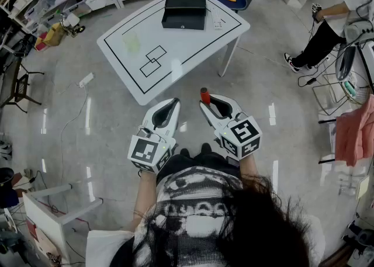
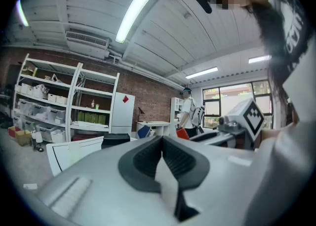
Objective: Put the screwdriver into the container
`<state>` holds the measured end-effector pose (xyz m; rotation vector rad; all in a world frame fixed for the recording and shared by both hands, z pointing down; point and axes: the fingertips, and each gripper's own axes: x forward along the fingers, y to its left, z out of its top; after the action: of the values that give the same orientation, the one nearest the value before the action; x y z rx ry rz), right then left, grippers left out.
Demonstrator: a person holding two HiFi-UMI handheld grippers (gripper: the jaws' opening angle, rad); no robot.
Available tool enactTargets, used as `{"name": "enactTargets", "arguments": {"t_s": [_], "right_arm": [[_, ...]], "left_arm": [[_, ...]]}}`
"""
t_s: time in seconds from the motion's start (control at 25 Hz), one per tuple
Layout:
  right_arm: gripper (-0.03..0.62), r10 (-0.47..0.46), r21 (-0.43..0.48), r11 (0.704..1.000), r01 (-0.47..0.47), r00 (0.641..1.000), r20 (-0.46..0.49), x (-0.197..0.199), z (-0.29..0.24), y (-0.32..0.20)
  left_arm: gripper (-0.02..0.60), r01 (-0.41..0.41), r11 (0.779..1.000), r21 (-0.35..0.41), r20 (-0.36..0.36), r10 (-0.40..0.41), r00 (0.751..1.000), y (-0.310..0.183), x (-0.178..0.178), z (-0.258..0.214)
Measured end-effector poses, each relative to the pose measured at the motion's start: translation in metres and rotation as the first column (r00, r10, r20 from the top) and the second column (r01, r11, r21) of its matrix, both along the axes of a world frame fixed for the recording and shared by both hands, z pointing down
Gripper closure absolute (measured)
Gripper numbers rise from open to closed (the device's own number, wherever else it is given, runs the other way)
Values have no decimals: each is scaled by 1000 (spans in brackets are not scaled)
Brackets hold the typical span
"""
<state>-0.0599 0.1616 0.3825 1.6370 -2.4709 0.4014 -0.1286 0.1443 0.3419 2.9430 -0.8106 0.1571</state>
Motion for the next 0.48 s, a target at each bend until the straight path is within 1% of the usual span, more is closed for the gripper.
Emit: {"name": "enactTargets", "arguments": {"t_s": [0.16,0.36,0.48], "right_arm": [[497,-6,2,1000,6,1000,7,1,0,0],[497,-12,9,1000,11,999,41,8,2,1],[497,-19,8,1000,19,999,34,15,3,2]], "left_arm": [[581,6,1000,-3,1,-6,1000,1,2,0],[581,6,1000,-7,4,-6,1000,2,12,3],[581,6,1000,-8,10,-6,1000,3,20,5]]}}
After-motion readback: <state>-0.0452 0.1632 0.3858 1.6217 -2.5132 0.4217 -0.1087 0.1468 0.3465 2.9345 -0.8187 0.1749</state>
